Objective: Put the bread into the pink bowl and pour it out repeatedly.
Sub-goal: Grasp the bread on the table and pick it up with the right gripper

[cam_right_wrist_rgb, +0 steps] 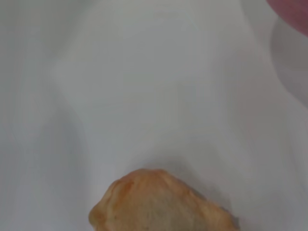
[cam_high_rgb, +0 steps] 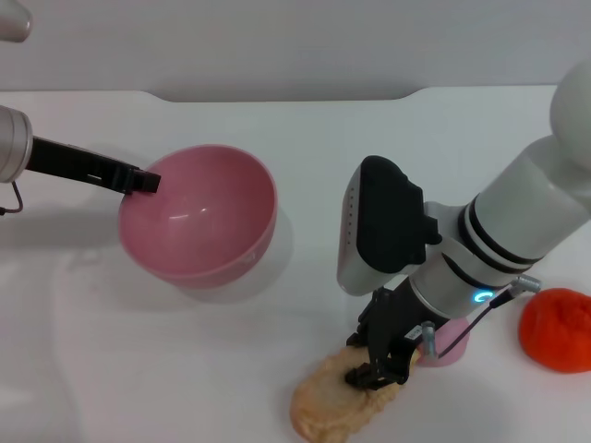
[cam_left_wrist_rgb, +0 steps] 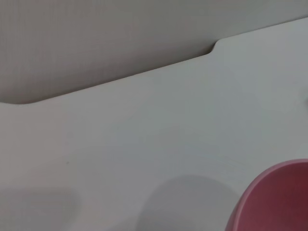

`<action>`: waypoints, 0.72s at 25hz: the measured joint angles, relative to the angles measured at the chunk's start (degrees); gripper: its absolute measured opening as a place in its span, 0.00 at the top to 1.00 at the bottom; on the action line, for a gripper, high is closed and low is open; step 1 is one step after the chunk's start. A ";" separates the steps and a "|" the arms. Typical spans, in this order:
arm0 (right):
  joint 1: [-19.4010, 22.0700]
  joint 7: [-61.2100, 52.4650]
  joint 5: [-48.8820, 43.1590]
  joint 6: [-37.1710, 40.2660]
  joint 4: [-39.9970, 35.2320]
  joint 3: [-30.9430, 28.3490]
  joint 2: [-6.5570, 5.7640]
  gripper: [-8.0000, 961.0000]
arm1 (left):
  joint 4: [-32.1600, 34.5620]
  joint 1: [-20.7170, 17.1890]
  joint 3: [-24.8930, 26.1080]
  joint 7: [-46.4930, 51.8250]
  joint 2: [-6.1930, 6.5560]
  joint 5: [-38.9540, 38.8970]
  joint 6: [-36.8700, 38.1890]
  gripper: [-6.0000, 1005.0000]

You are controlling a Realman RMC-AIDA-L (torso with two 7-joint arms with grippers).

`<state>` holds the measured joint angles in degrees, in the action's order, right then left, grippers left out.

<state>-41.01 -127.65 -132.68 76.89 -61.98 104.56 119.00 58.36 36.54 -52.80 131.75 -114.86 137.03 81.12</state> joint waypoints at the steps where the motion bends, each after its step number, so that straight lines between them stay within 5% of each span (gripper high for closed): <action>1: -0.04 0.00 0.00 0.03 0.00 0.11 0.00 0.55 | 0.00 0.00 0.00 0.00 0.00 0.00 0.00 0.95; 18: 0.04 -0.31 0.01 0.18 -0.02 0.27 0.01 0.71 | 0.00 -0.29 0.00 -0.01 0.09 -0.01 0.33 0.95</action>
<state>-40.97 -127.96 -132.67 77.07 -62.00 104.83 119.00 58.36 36.25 -52.80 131.74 -114.76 137.02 81.45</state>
